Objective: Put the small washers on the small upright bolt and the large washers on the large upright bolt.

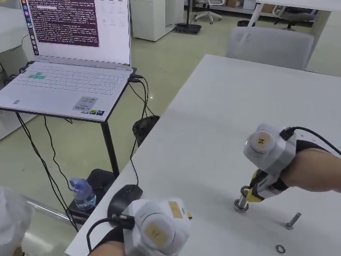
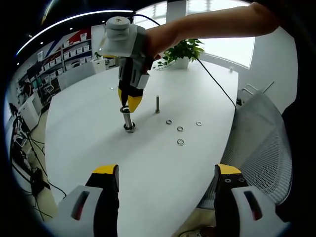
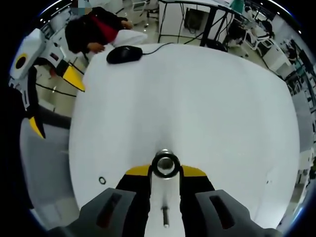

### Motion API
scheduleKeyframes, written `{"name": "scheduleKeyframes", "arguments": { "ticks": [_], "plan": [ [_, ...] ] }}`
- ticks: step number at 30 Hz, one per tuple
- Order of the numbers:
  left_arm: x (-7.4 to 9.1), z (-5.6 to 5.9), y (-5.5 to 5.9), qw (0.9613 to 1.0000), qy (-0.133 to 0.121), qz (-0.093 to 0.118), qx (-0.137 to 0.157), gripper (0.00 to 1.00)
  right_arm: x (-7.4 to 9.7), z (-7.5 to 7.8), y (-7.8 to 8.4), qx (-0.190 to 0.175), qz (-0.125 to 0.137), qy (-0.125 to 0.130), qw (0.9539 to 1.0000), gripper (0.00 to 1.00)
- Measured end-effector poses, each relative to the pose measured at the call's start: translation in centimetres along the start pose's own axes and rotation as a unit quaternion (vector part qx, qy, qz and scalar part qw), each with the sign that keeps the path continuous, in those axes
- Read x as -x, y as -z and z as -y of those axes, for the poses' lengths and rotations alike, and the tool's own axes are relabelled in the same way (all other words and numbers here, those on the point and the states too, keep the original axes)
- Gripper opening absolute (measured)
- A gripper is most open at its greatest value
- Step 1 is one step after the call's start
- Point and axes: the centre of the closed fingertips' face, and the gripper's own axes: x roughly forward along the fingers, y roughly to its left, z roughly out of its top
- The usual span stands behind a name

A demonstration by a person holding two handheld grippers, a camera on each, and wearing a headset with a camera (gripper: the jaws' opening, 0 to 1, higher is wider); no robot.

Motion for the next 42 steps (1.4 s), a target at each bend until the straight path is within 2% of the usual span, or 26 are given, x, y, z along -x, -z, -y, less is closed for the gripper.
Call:
{"name": "scheduleKeyframes", "arguments": {
  "ticks": [16,42],
  "plan": [
    [-0.1,0.1,-0.3,1.0,0.0,-0.003,-0.005,0.77,-1.5,0.1,0.5,-0.002,-0.006,-0.006,1.0,0.21],
    [0.0,0.3,0.2,0.9999,-0.006,-0.009,0.002,0.75,-4.4,0.0,1.3,-0.012,-0.011,-0.009,0.9998,0.22]
  ]
}}
